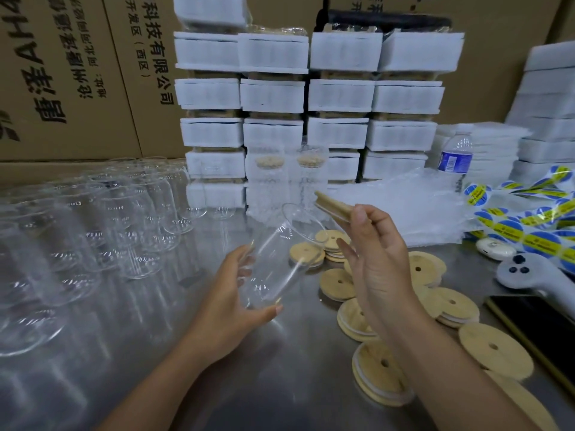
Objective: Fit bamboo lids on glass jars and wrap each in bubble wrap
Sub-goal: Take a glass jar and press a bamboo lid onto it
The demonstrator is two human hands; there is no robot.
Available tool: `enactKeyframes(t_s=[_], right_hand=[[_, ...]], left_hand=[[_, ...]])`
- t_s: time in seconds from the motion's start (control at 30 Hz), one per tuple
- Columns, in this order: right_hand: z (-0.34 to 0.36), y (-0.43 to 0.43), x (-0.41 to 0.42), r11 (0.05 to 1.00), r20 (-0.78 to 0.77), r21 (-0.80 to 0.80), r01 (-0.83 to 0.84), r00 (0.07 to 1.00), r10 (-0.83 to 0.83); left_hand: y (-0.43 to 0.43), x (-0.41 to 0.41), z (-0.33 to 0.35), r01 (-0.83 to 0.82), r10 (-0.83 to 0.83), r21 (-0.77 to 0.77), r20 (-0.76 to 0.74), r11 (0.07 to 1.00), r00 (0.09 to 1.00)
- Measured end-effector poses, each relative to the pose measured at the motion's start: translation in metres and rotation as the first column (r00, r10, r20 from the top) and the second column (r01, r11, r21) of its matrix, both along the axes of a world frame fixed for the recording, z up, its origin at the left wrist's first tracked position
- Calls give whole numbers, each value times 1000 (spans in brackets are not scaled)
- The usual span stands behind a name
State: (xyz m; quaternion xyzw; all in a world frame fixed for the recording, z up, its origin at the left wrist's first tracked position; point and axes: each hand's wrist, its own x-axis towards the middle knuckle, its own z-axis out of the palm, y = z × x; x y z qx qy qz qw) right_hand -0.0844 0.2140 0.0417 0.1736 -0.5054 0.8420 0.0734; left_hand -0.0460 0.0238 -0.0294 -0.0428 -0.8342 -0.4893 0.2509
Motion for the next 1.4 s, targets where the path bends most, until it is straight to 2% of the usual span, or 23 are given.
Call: enactKeyframes(t_s=[0.3, 0.53, 0.83, 1.07, 1.27, 1.33, 1.4], right_hand=[[-5, -9, 14, 993, -106, 109, -52, 992, 63], [-8, -9, 11, 951, -203, 308, -11, 976, 77], [-12, -17, 13, 937, -294, 346, 38, 953, 70], [-5, -18, 18, 919, -360, 374, 124, 933, 21], [4, -19, 11, 905, -275, 419, 76, 960, 47], [12, -16, 4, 896, -230, 443, 0, 966, 114], [19, -9, -12, 878, -172, 478, -2, 981, 95]], left_hand=[[12, 6, 2, 30, -30, 19, 2, 999, 1000], [16, 9, 3, 55, -56, 18, 14, 998, 998], [13, 10, -4, 86, -88, 87, 21, 993, 996], [18, 13, -2, 113, -113, 80, -3, 990, 994], [19, 8, 1, 104, -106, 142, 10, 984, 994], [20, 7, 4, 91, -96, 201, 11, 975, 995], [18, 8, 6, 65, -71, 276, 11, 959, 997]])
